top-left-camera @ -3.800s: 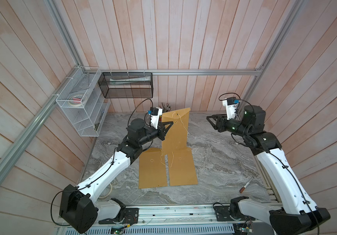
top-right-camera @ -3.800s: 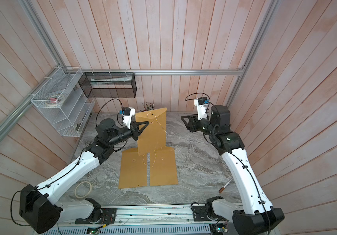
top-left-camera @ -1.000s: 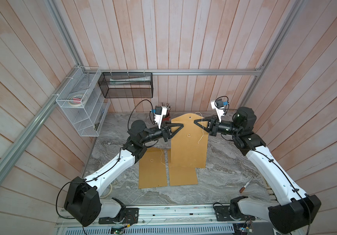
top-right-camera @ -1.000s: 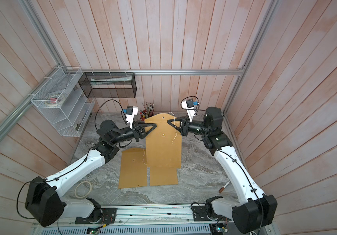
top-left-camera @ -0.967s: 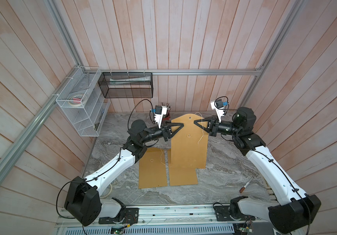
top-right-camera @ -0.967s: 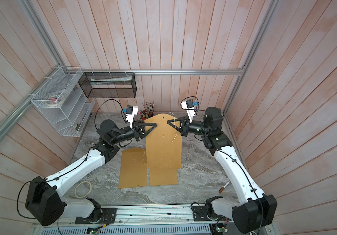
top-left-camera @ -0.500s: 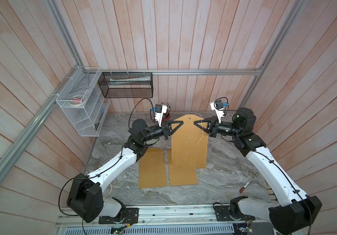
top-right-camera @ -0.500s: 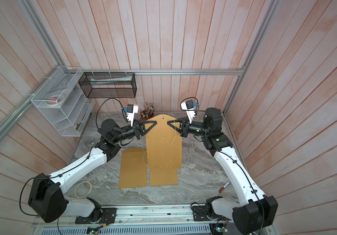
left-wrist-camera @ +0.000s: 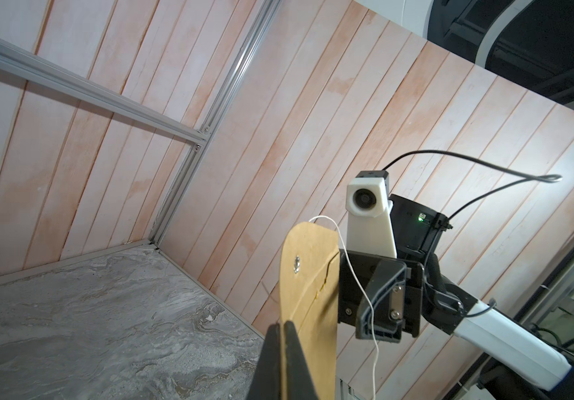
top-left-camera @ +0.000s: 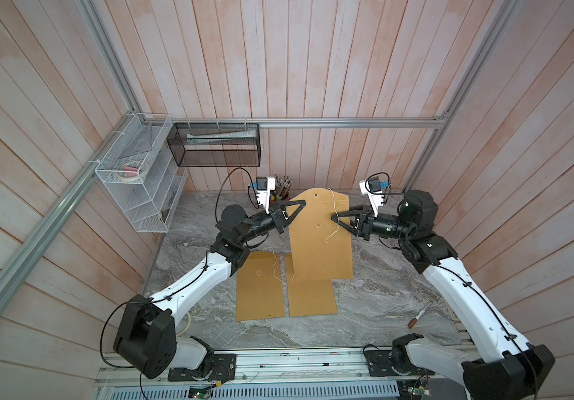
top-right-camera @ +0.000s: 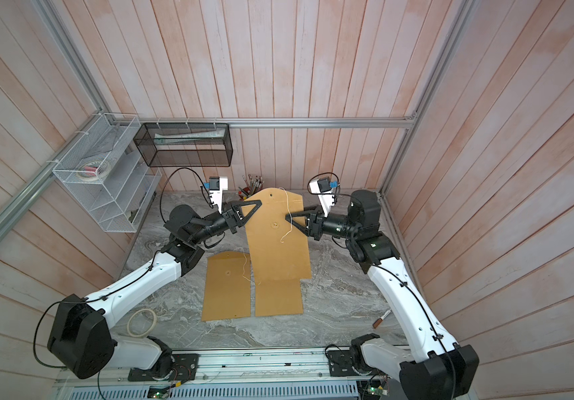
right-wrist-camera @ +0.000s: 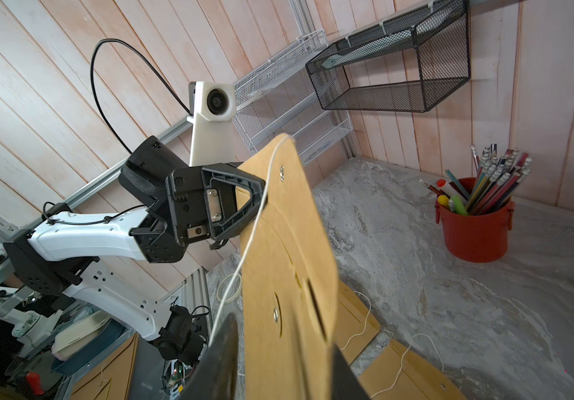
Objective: Open the file bag
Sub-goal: Place the file bag at the center of the board.
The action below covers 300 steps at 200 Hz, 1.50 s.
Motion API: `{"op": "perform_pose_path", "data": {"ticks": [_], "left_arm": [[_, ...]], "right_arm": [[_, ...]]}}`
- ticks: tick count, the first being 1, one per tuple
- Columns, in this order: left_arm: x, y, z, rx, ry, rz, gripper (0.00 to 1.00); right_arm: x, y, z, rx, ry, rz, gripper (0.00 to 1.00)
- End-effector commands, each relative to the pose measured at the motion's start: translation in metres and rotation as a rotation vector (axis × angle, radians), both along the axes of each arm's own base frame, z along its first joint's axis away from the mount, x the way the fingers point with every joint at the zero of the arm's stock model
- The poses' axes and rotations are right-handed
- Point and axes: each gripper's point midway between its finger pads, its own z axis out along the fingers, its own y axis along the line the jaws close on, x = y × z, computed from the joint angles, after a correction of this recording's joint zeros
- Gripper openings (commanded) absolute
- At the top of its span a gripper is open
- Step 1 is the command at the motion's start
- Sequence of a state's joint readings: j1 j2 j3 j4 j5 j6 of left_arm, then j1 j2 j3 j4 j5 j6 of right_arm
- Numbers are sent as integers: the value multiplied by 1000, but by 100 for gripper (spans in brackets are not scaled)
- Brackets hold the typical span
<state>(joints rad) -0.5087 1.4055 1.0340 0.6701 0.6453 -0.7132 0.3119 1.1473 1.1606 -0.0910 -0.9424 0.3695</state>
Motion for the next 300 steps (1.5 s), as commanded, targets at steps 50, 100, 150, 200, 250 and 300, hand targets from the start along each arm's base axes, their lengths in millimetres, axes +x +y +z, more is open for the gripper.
{"op": "perform_pose_path", "data": {"ticks": [50, 100, 150, 200, 250, 300], "left_arm": [[23, 13, -5, -30, 25, 102, 0], [24, 14, -3, -33, 21, 107, 0], [22, 15, -3, -32, 25, 103, 0], [19, 20, -13, 0, 41, 128, 29], [26, 36, -35, 81, 96, 237, 42], [21, 56, -50, 105, 122, 303, 45]], "right_arm": [[-15, -5, -20, -20, 56, -4, 32], [-8, -7, -35, -57, 101, -43, 13], [5, -12, -44, -87, 138, -119, 0], [15, -26, -47, -120, 158, -188, 0], [26, -61, -53, -207, 210, -285, 0], [38, -92, -82, -322, 323, -381, 0]]}}
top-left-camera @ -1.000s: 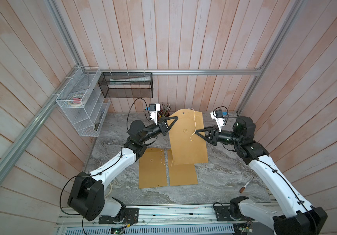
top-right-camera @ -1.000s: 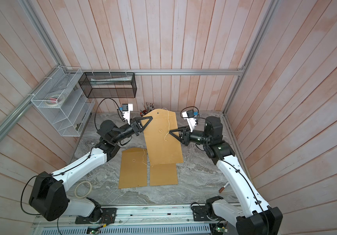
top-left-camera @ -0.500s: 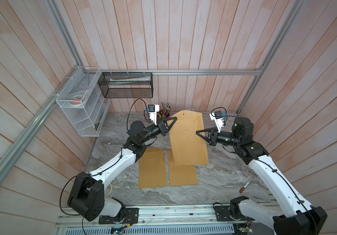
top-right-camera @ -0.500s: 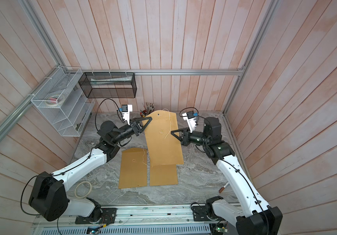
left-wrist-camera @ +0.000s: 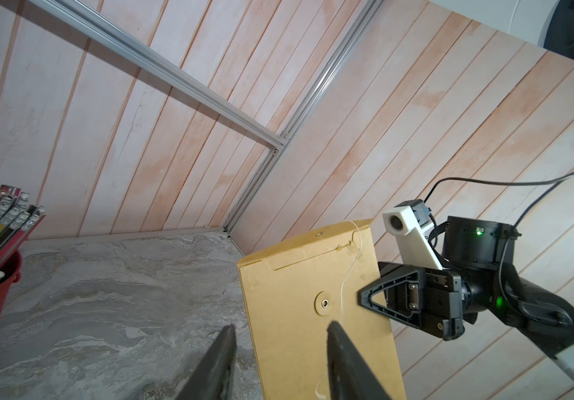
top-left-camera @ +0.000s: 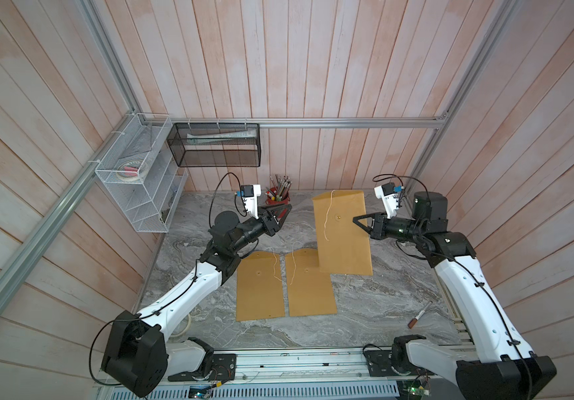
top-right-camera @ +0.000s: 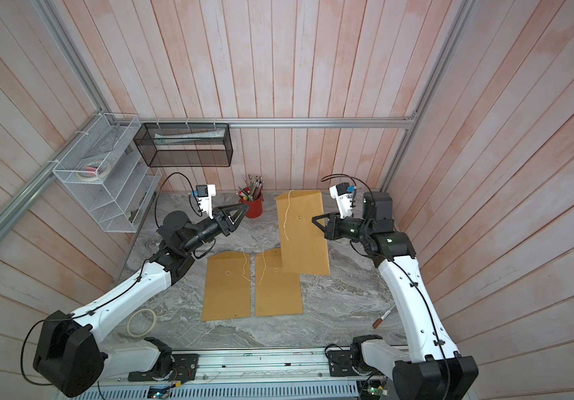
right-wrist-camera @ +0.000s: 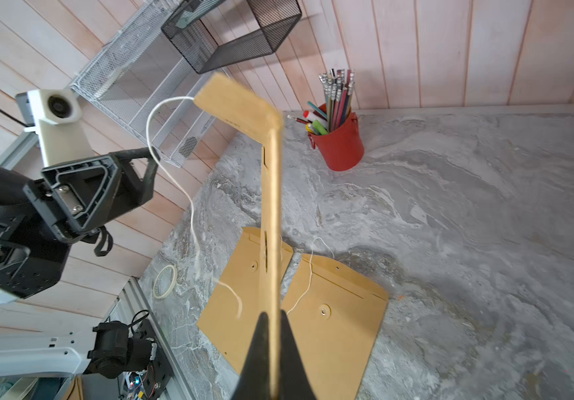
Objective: Open the file bag
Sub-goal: Place the file bag at the center of the board.
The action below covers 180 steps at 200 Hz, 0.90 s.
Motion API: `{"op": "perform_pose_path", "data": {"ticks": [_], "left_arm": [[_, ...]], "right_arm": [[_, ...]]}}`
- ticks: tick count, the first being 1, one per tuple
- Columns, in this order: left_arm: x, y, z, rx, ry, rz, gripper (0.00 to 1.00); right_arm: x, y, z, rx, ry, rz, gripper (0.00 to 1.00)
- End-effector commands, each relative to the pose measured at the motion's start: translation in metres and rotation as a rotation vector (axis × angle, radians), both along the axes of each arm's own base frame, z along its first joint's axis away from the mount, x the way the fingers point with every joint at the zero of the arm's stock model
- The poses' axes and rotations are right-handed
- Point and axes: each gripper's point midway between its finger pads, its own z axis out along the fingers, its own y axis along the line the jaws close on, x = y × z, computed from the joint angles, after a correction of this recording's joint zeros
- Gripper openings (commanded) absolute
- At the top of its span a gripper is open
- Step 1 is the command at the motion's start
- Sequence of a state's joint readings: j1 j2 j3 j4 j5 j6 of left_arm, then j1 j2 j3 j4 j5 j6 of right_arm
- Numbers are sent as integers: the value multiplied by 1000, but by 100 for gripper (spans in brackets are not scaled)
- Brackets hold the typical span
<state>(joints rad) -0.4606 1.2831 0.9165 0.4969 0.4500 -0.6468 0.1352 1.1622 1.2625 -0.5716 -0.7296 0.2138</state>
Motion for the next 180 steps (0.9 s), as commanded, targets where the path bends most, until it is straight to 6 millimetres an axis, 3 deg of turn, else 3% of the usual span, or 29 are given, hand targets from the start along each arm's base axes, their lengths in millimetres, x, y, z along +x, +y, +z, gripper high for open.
{"op": "perform_pose_path", "data": {"ticks": [1, 52, 180], "left_arm": [[0, 12, -11, 32, 13, 52, 45], [-11, 24, -20, 40, 19, 82, 45], [-18, 36, -25, 45, 19, 107, 45]], "right_arm": [[2, -16, -27, -83, 104, -44, 0], [9, -35, -81, -200, 269, -100, 0], [-2, -64, -176, -267, 506, -139, 0]]}}
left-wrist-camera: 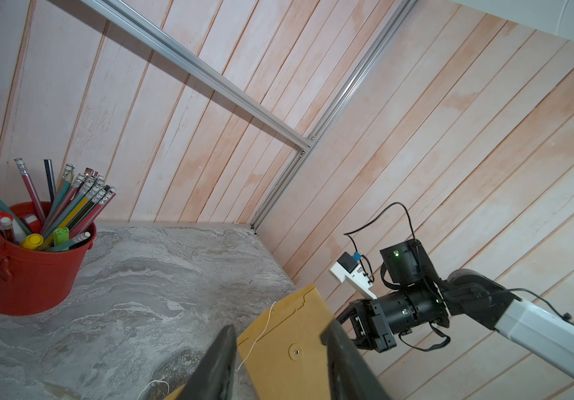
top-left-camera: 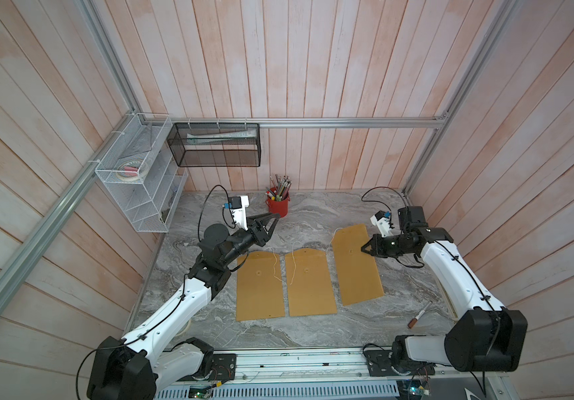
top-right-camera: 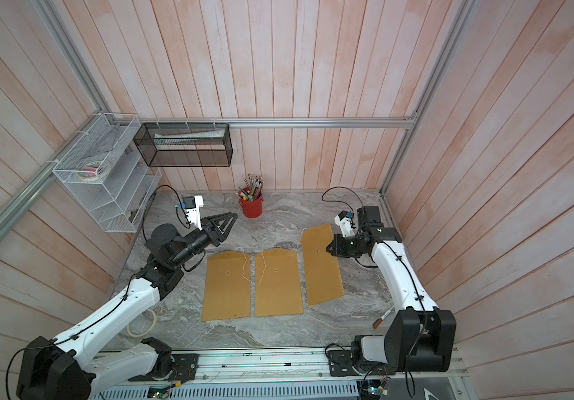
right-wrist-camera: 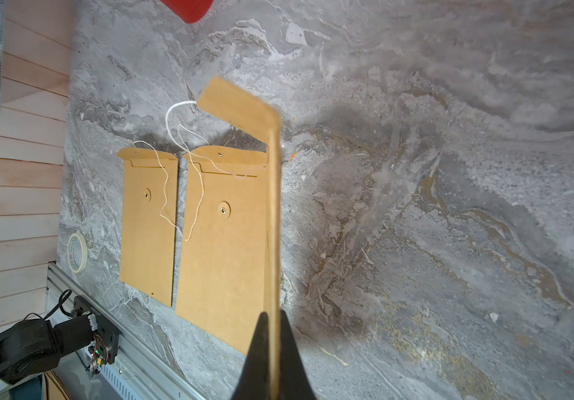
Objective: Open the file bag
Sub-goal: Place the file bag at the center of the board.
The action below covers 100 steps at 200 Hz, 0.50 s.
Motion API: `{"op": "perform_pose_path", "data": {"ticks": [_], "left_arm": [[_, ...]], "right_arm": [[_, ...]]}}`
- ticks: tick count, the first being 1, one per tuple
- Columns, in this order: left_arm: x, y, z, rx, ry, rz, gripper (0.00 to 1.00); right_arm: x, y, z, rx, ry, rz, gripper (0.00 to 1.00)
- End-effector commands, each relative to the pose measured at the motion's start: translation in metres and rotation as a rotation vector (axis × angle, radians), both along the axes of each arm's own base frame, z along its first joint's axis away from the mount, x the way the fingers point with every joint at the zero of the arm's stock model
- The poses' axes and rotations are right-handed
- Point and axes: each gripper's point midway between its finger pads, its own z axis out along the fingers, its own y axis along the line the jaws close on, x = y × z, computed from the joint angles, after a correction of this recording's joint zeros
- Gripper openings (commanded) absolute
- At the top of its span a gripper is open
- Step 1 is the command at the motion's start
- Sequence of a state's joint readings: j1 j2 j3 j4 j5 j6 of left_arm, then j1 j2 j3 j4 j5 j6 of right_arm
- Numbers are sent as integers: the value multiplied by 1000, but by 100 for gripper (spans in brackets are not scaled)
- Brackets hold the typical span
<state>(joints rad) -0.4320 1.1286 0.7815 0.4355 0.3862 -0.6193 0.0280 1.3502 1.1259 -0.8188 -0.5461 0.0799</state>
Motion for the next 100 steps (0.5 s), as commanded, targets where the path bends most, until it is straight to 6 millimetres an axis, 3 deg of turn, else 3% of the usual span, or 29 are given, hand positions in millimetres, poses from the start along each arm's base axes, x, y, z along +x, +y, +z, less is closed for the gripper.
{"op": "perform_pose_path", "data": {"ticks": [1, 100], "left_arm": [[0, 4, -6, 16, 0, 13, 45], [3, 3, -10, 21, 10, 15, 45]], "right_arm": [[-3, -5, -17, -12, 37, 7, 0], [-3, -13, -55, -35, 122, -15, 0]]}}
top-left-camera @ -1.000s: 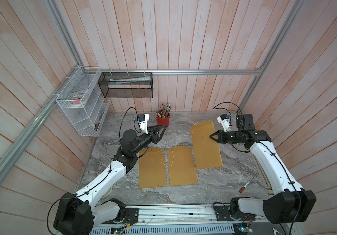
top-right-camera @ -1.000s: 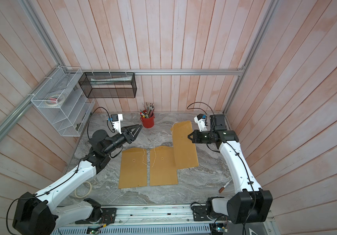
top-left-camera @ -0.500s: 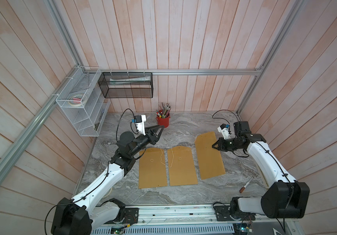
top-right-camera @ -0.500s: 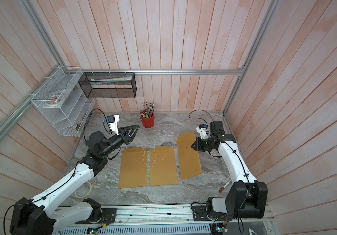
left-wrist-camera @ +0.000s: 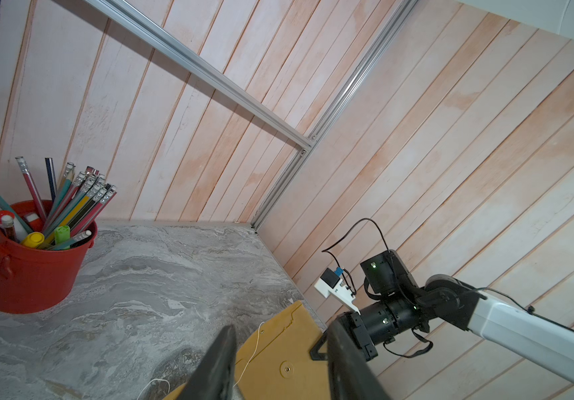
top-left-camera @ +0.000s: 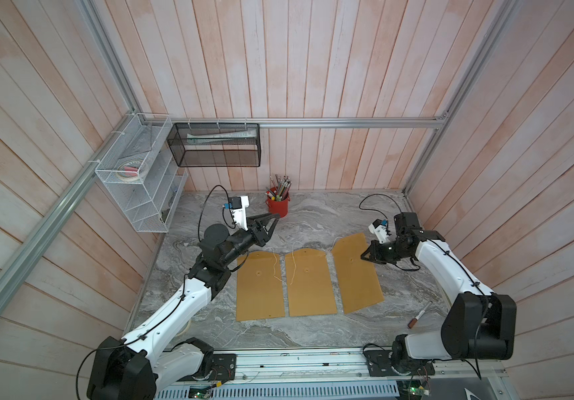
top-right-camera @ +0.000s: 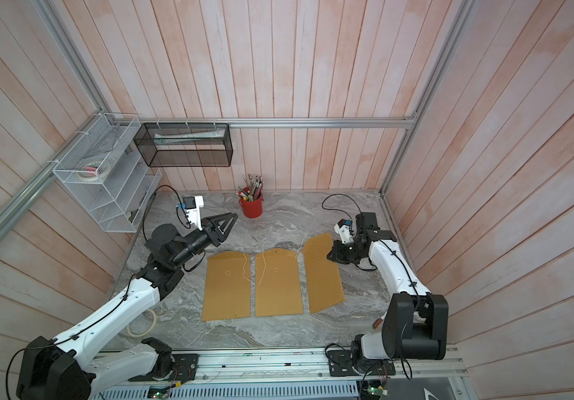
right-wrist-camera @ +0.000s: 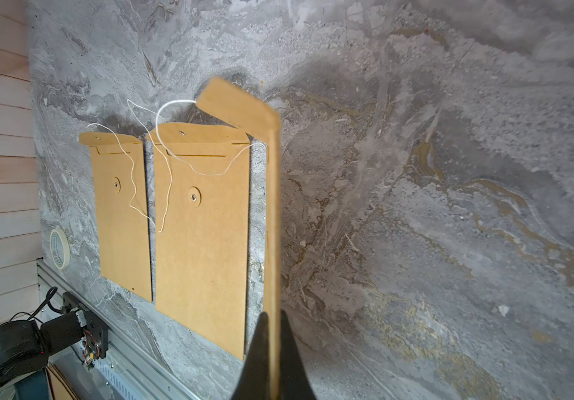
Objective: Open the file bag
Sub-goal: Place the file bag at the center of the board.
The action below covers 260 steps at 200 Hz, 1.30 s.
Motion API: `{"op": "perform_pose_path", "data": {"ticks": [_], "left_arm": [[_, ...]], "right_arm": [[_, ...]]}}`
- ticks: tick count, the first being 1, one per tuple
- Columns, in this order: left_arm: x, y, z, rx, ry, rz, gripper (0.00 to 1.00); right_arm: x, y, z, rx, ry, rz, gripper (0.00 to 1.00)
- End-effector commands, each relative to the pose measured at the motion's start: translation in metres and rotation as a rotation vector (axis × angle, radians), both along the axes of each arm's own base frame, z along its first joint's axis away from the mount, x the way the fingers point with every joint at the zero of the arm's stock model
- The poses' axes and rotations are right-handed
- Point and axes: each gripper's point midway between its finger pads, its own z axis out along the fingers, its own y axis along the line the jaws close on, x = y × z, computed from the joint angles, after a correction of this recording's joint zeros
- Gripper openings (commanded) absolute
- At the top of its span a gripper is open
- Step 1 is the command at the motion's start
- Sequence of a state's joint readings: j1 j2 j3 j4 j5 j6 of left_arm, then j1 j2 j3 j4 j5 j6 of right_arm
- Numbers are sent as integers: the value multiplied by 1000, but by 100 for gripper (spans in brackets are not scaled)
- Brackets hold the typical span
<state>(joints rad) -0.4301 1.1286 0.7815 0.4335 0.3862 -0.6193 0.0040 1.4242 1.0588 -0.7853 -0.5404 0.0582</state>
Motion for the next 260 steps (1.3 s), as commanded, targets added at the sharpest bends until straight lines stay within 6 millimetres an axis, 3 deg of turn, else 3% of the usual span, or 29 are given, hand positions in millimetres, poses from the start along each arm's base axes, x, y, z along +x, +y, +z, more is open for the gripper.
{"op": "perform_pose_path", "data": {"ticks": [1, 260], "left_arm": [[2, 3, -10, 20, 8, 13, 45], [5, 10, -21, 22, 21, 26, 45]], "right_arm": [[-1, -5, -14, -21, 26, -5, 0], [20, -24, -46, -118, 107, -96, 0]]}}
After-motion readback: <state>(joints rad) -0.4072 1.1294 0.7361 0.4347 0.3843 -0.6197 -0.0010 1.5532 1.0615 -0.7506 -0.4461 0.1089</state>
